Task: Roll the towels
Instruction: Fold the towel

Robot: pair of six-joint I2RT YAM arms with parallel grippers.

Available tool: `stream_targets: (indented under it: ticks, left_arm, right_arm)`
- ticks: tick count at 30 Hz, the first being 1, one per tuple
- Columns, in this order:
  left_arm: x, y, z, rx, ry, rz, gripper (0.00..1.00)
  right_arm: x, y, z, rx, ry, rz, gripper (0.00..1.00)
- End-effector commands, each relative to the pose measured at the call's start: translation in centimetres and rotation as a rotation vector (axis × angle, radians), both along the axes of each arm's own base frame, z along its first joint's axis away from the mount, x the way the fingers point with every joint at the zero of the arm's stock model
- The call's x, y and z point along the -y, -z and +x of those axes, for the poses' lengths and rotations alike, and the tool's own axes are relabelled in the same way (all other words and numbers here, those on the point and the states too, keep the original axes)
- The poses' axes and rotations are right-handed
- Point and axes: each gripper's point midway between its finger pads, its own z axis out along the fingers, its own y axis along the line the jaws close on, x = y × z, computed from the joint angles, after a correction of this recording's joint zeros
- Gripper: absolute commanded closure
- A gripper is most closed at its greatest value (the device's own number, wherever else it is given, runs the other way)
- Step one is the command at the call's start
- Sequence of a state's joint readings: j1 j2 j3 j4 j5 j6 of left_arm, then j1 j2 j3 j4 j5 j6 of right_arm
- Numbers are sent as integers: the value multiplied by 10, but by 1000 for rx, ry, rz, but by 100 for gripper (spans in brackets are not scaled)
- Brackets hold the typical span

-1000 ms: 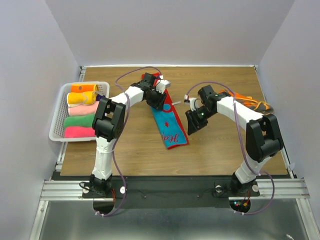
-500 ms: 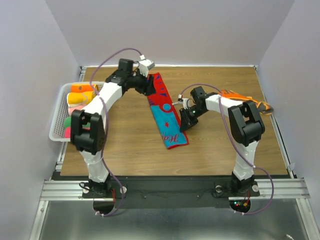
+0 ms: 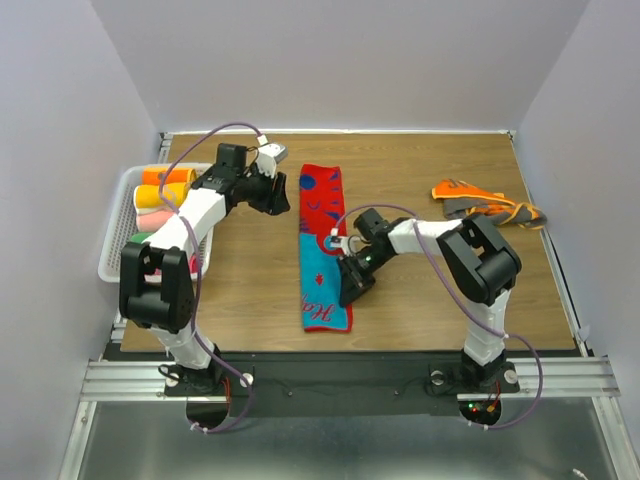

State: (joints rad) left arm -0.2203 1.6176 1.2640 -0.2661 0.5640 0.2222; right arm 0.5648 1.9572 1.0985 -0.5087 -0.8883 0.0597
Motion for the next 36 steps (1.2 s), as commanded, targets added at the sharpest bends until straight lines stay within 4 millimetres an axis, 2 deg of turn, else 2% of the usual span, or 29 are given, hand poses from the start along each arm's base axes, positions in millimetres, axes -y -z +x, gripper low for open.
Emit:
stream_targets:
  ticks: [1, 2, 5, 6, 7, 8, 9, 12, 13, 14, 15, 17, 19, 23, 24, 25, 26, 27, 29, 30, 32, 33, 34, 35, 36]
  left_arm:
    - [-1, 37, -8, -126, -29, 18, 46]
    - [-2, 56, -9, -177, -44, 43, 47]
    - [1, 83, -10, -255, -38, 56, 51]
    - [4, 86, -12, -268, -29, 51, 51]
    - [7, 89, -13, -279, -18, 46, 52]
    - [10, 90, -13, -282, -7, 32, 52]
    - [13, 92, -13, -288, -4, 24, 52]
    - [21, 84, -10, -275, 2, -33, 52]
    - [22, 80, -8, -262, 4, -46, 52]
    - [23, 74, -4, -237, 3, -59, 52]
    - [24, 64, -3, -208, 5, -70, 51]
    - [22, 51, 1, -164, 4, -78, 44]
    - [19, 35, 2, -113, 12, -79, 40]
    - [11, 12, -3, -4, 72, -18, 29]
    - [7, 3, -3, 31, 69, -2, 27]
    - [4, 4, -9, 30, 80, 13, 23]
    - [1, -5, -12, 81, 98, 40, 20]
    - [-2, 2, -15, 76, 103, 59, 19]
    - [-7, 3, -30, 116, 156, 123, 16]
    - [-8, -5, -38, 160, 182, 149, 16]
    - [-3, -3, -57, 197, 253, 205, 16]
    - [1, 1, -75, 253, 328, 259, 16]
    - [4, 5, -86, 268, 372, 286, 16]
    - [4, 23, -104, 258, 427, 322, 16]
    - [4, 20, -113, 314, 470, 363, 17]
  right_arm:
    - [-34, -23, 6, 19, -38, 112, 79]
    - [-34, -35, 14, 60, -34, 132, 78]
    - [-31, -56, 37, 193, -6, 136, 75]
    - [-31, -69, 44, 258, 5, 134, 75]
    - [-31, -70, 48, 274, 9, 129, 74]
    - [-33, -85, 54, 325, 13, 147, 74]
    - [-35, -90, 59, 356, 15, 151, 72]
    - [-44, -93, 83, 406, 30, 139, 65]
    - [-49, -89, 90, 401, 34, 136, 64]
    - [-52, -73, 96, 371, 37, 112, 64]
    - [-60, -77, 106, 380, 39, 127, 61]
    - [-67, -71, 112, 352, 46, 133, 58]
    - [-72, -56, 121, 324, 59, 113, 58]
    - [-69, -27, 133, 314, 75, 54, 58]
    - [-66, -14, 135, 295, 77, 39, 58]
    - [-67, -12, 137, 289, 76, 45, 58]
    - [-62, -9, 143, 287, 90, 39, 53]
    - [-59, -5, 148, 291, 97, 32, 51]
    - [-47, 3, 170, 333, 127, -3, 48]
    - [-41, 4, 178, 344, 138, -14, 48]
    - [-29, 12, 195, 362, 149, -29, 47]
    - [-20, 3, 213, 386, 174, -29, 47]
    - [-16, 1, 223, 389, 189, -32, 47]
    - [-9, 4, 232, 407, 185, -33, 46]
    - [-10, -6, 239, 429, 177, -21, 44]
